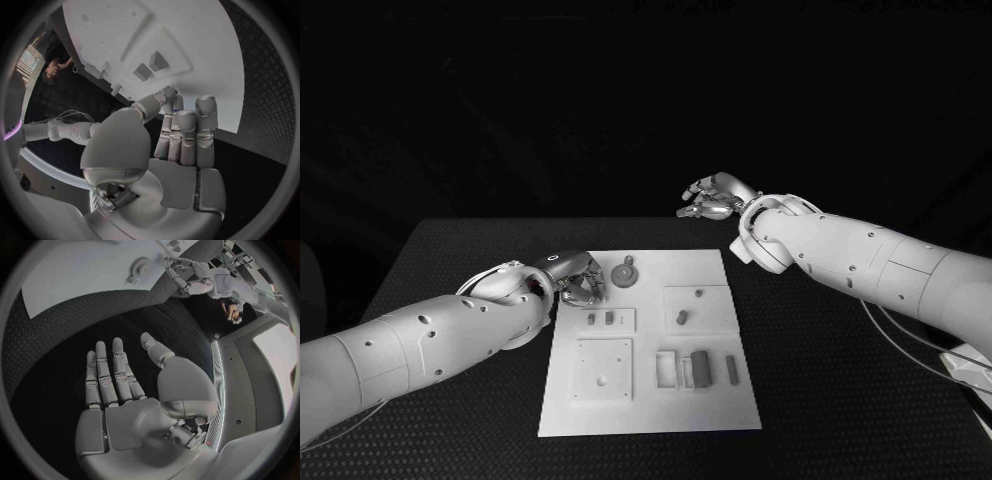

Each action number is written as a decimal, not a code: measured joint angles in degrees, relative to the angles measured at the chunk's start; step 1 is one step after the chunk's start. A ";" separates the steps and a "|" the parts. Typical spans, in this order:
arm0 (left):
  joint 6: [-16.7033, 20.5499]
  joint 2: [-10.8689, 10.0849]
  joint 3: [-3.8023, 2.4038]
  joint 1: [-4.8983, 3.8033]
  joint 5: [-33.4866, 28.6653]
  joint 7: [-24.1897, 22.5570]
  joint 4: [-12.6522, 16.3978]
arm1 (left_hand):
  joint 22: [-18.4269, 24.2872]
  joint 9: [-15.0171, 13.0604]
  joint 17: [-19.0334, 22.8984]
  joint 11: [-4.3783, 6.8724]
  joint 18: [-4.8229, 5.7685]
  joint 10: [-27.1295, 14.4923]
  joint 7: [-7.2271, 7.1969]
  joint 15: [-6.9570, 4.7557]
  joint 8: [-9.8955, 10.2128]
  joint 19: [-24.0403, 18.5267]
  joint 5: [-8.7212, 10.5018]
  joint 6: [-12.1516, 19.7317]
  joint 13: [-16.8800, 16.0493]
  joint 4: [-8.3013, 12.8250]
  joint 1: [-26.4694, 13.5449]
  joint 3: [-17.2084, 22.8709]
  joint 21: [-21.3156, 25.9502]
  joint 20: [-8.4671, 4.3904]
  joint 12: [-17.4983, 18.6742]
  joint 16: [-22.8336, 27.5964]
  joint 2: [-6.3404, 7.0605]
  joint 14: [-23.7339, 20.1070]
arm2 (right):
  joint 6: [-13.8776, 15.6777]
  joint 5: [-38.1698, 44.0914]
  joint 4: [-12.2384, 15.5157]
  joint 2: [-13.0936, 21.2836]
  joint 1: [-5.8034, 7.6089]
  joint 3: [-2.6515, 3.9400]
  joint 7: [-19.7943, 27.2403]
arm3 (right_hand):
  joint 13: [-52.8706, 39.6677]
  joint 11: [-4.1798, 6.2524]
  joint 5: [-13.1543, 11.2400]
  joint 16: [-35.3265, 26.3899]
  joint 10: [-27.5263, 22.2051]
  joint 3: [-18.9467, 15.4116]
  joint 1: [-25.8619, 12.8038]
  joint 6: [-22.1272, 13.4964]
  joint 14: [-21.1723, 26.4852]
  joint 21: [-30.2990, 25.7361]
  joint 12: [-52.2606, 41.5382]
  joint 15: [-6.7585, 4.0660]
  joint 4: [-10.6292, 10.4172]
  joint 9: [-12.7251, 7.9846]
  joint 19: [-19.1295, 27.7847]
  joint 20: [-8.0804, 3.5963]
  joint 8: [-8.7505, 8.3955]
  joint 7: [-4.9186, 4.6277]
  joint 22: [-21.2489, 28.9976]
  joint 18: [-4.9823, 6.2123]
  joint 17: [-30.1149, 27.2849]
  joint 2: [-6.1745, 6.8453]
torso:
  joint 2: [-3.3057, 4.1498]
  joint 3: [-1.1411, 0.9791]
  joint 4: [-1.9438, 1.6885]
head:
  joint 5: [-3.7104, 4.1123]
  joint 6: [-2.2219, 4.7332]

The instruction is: Assemble the parts on the task board

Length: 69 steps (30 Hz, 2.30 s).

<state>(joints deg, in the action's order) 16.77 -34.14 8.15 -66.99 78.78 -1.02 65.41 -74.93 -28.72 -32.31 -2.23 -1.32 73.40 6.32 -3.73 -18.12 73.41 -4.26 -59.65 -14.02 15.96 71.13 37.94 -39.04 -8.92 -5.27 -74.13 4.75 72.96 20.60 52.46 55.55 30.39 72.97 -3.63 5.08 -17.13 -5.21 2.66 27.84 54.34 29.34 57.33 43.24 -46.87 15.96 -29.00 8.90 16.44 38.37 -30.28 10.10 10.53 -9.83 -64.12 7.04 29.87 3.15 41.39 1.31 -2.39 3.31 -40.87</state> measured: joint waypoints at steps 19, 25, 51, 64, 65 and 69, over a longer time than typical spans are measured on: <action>0.73 -0.15 -0.02 0.00 -0.73 -0.28 1.02 | 0.01 -0.05 0.12 0.00 0.05 0.00 -0.02 0.15 0.05 0.10 0.12 -0.29 0.00 0.19 0.13 0.04 0.00 -0.07 0.28 0.00 -0.18 0.02 | -0.02 0.00 0.00 -0.02 0.00 0.00 0.01 | 0.15 0.00 0.00 0.00 0.00 0.00 0.00 -0.02 -0.01 0.00 0.23 -0.01 0.00 0.01 0.00 0.00 0.00 -0.02 -0.05 0.00 0.05 0.00 | 0.01 0.01 0.00 | 0.04 0.04; 0.67 0.18 0.00 0.00 -0.84 -0.30 0.54 | 0.02 -0.03 0.13 0.00 0.06 0.00 -0.02 0.15 -0.03 0.10 0.11 -0.28 0.00 0.07 0.01 0.16 0.00 -0.06 0.28 0.00 -0.31 0.02 | -0.02 0.00 0.02 -0.06 -0.01 0.00 0.01 | 0.21 0.00 0.00 -0.21 0.00 0.00 0.00 -0.04 -0.01 0.00 0.23 0.00 0.00 0.01 0.00 0.00 0.00 -0.04 -0.05 0.00 0.05 0.00 | 0.01 -0.03 0.00 | 0.04 -0.01; -0.70 0.86 0.02 -0.01 -0.88 -0.21 -0.18 | -0.02 -0.17 0.23 0.00 0.06 0.00 -0.04 0.03 -0.02 0.19 -0.10 -0.25 0.00 0.10 0.10 0.12 0.00 0.06 0.28 0.00 -0.30 0.16 | -0.03 0.00 0.02 -0.06 -0.01 0.00 0.01 | 0.38 0.00 0.00 -0.21 0.00 0.00 0.00 0.00 -0.01 -0.23 0.23 0.00 0.00 -0.04 0.00 0.00 0.00 0.00 -0.09 0.00 0.09 0.00 | 0.02 -0.03 0.01 | 0.15 -0.20; -1.04 0.88 0.02 -0.02 -0.69 -0.15 -0.59 | -0.01 -0.15 0.28 0.00 0.06 0.00 -0.07 0.03 -0.02 -0.12 0.02 -0.22 0.00 0.28 0.20 0.28 0.00 -0.08 0.28 0.00 -0.22 0.16 | -0.03 0.00 0.03 -0.05 -0.01 0.00 0.01 | 0.53 0.00 0.00 -0.44 0.00 0.00 0.00 -0.01 -0.01 -0.23 0.23 0.00 0.00 -0.03 0.00 0.00 0.00 -0.01 -0.14 0.00 0.14 0.00 | 0.02 -0.01 0.01 | 0.22 -0.30; -1.05 0.98 0.03 -0.03 -0.67 -0.15 -0.69 | -0.01 -0.15 0.30 0.00 0.06 0.00 -0.07 0.03 -0.02 -0.12 0.03 -0.21 0.00 0.29 0.20 0.29 0.00 -0.08 0.28 0.00 -0.22 0.16 | -0.03 0.00 0.03 -0.07 -0.01 0.00 0.01 | 0.53 0.00 0.00 -0.44 0.00 0.00 0.00 -0.01 -0.01 -0.23 0.23 0.00 0.00 -0.03 0.00 0.00 0.00 -0.01 -0.14 0.00 0.14 0.00 | 0.02 -0.01 0.00 | 0.22 -0.30; -1.06 1.36 0.05 -0.08 -0.63 -0.15 -0.94 | 0.00 -0.04 0.34 0.00 0.06 0.00 -0.12 0.03 -0.01 -0.12 0.10 -0.16 0.00 0.35 0.23 0.35 0.00 -0.07 0.28 0.00 -0.21 0.16 | -0.03 0.00 0.02 -0.13 -0.01 0.00 0.01 | 0.53 0.00 0.00 -0.44 0.00 0.00 0.00 -0.03 0.00 -0.23 0.23 0.00 0.00 -0.03 0.00 0.00 0.00 -0.03 -0.14 0.00 0.14 0.00 | 0.02 0.00 0.01 | 0.25 -0.30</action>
<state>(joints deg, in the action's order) 15.71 -32.77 8.19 -67.07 78.15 -1.17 64.47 -74.93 -28.76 -31.97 -2.23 -1.25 73.40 6.20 -3.70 -18.14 73.29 -4.16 -59.81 -14.02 16.31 71.37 38.29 -39.04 -8.99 -4.99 -74.13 4.55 73.12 20.57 52.46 55.57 30.26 72.96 -3.63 5.09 -16.60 -5.21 2.66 27.40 54.34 29.34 57.33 43.21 -46.87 15.74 -28.78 8.89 16.44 38.34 -30.28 10.10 10.53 -9.86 -64.25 7.05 30.01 3.15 41.41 1.31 -2.38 3.57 -41.17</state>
